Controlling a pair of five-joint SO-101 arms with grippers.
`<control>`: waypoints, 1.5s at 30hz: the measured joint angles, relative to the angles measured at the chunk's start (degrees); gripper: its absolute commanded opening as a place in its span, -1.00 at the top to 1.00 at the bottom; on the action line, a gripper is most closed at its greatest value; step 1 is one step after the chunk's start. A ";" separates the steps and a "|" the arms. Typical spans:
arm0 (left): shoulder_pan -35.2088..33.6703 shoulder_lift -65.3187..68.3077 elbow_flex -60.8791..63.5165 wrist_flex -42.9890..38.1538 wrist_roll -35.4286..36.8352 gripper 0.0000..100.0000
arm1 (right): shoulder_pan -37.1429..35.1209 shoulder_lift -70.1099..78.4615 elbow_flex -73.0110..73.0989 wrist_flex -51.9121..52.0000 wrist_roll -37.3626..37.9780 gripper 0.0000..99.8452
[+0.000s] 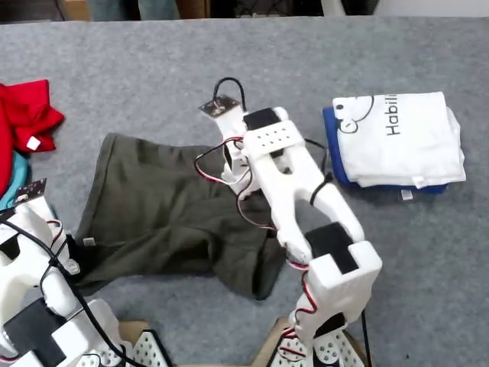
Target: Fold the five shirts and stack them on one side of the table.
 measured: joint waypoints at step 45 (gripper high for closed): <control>-0.18 -0.88 1.41 -1.49 0.09 0.94 | 1.93 0.79 -0.62 3.78 9.76 0.75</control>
